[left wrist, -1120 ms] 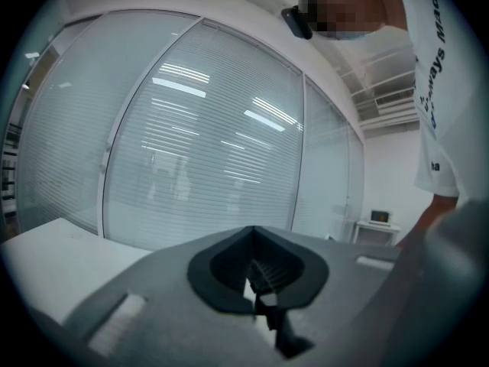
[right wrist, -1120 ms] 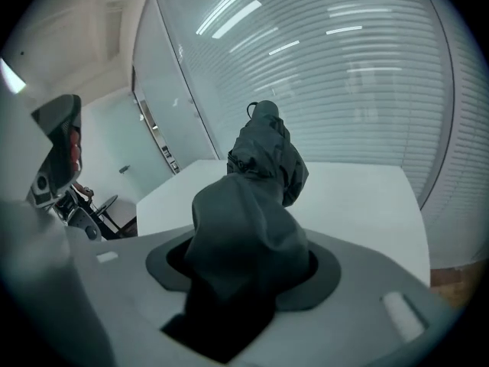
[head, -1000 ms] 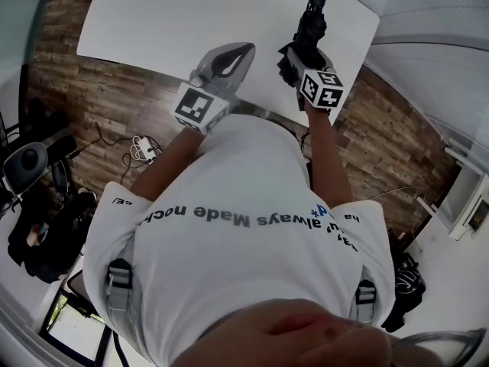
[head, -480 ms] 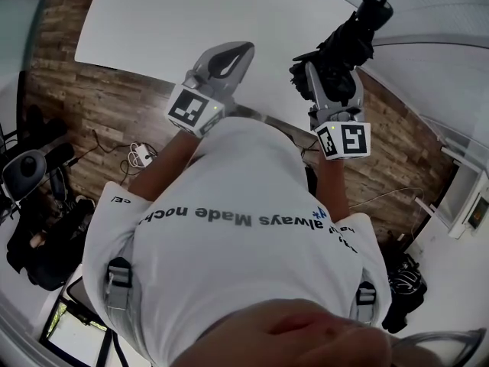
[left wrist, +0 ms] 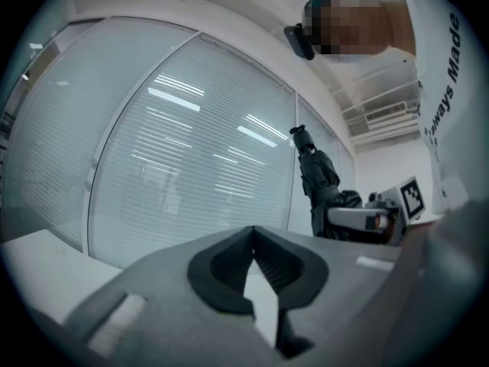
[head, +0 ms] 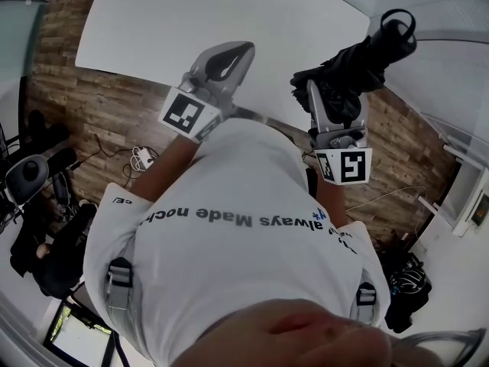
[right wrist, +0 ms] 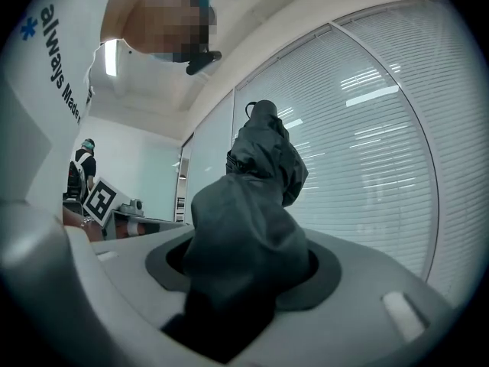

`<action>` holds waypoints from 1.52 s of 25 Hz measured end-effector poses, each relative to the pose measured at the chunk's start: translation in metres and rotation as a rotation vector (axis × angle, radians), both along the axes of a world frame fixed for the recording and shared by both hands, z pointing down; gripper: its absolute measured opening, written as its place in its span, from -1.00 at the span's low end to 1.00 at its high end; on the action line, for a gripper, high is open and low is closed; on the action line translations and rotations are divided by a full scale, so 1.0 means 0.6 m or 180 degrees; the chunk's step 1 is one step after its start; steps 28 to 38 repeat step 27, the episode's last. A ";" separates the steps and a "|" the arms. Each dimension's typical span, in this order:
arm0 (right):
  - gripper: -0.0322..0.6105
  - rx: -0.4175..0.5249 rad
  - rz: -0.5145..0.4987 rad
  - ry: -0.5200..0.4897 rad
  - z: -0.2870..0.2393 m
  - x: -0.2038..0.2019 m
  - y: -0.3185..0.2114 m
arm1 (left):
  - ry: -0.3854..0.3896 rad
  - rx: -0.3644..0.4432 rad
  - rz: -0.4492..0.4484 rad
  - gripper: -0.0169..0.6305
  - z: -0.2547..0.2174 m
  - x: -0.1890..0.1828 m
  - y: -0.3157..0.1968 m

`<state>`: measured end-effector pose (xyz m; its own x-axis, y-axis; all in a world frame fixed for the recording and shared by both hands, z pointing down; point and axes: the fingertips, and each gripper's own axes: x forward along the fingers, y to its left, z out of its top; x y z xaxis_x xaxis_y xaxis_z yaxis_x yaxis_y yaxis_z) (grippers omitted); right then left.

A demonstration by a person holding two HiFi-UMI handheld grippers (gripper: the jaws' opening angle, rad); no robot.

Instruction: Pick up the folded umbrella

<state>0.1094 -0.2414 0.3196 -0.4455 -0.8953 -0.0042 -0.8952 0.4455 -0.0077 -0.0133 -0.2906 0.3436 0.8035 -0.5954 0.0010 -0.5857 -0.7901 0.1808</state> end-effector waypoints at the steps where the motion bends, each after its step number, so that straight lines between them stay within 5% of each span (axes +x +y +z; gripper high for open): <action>1: -0.13 0.0005 0.0004 -0.0006 -0.001 0.004 -0.001 | 0.0010 0.0008 0.0000 -0.94 -0.001 0.004 -0.001; 38: -0.12 0.0002 0.0056 -0.0088 -0.004 0.021 0.005 | 0.0023 0.0046 -0.0002 -0.94 -0.007 0.013 0.007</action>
